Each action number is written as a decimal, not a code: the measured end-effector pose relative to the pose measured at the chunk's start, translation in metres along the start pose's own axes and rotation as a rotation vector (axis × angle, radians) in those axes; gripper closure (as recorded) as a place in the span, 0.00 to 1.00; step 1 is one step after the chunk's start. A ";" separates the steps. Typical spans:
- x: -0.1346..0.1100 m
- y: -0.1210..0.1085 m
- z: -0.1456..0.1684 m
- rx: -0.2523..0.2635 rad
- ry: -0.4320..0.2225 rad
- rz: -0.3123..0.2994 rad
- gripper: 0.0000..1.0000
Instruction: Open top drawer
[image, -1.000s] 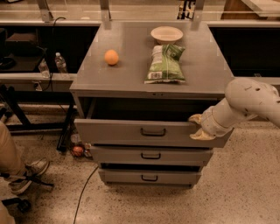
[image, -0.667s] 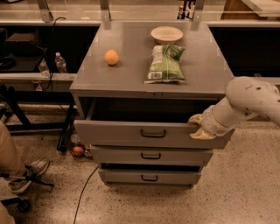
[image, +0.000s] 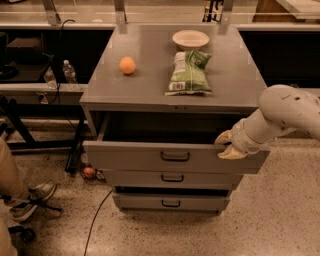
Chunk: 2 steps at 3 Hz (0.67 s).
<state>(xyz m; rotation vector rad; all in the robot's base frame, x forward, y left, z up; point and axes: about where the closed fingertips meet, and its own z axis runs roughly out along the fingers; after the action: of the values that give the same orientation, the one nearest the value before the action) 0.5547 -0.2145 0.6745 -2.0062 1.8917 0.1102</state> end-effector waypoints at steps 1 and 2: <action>0.000 0.000 0.000 0.000 0.000 0.000 0.41; 0.000 0.000 -0.001 0.000 0.000 0.000 0.18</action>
Offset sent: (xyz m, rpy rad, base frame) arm 0.0005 -0.0013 -0.0031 -0.0035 0.0031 0.0034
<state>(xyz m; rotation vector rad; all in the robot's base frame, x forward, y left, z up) 0.5546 -0.2145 0.6754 -2.0064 1.8917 0.1105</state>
